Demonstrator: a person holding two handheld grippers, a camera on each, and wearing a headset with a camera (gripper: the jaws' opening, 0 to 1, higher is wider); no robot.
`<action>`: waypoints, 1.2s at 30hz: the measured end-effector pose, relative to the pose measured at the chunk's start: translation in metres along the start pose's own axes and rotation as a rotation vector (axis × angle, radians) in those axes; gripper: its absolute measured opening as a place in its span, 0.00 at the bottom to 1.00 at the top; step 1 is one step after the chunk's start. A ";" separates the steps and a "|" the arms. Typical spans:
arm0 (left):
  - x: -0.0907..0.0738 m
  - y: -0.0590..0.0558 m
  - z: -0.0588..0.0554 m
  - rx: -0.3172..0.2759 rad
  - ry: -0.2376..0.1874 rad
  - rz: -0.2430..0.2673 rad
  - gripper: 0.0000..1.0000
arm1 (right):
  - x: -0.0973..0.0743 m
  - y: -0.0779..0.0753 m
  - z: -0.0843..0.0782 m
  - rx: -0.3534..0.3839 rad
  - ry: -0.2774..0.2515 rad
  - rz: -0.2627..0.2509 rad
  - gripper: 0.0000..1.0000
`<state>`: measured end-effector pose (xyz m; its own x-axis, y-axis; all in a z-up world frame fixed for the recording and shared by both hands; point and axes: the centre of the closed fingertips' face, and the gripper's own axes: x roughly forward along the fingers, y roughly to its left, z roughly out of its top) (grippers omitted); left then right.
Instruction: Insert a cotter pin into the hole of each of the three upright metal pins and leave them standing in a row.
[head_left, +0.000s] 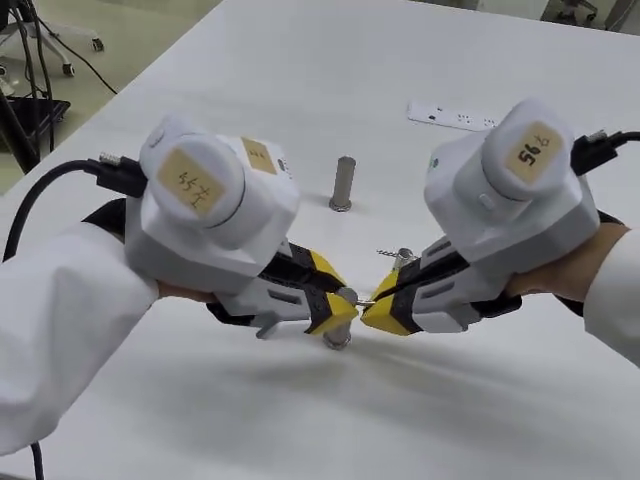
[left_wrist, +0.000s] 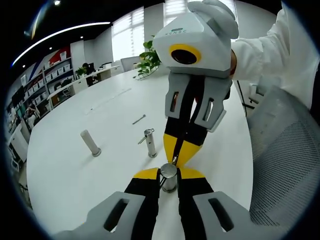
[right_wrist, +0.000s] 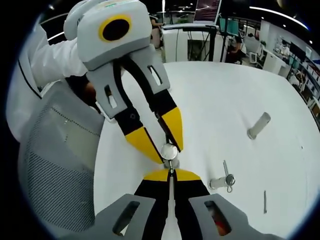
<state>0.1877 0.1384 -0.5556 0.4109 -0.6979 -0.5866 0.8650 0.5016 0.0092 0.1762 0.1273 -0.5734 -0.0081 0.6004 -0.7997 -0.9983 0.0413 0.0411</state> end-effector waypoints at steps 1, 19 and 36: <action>0.000 0.000 0.000 0.000 0.000 -0.001 0.10 | 0.001 0.000 0.001 -0.006 -0.001 0.001 0.00; 0.001 0.000 0.000 -0.018 0.009 -0.013 0.10 | 0.004 0.001 0.006 -0.057 0.003 0.006 0.00; -0.019 0.006 -0.010 -0.053 -0.053 0.024 0.49 | 0.004 -0.002 0.015 -0.073 -0.073 -0.012 0.07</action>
<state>0.1823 0.1597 -0.5528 0.4474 -0.7103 -0.5434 0.8387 0.5441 -0.0207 0.1785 0.1411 -0.5676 0.0057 0.6568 -0.7541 -0.9999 -0.0074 -0.0140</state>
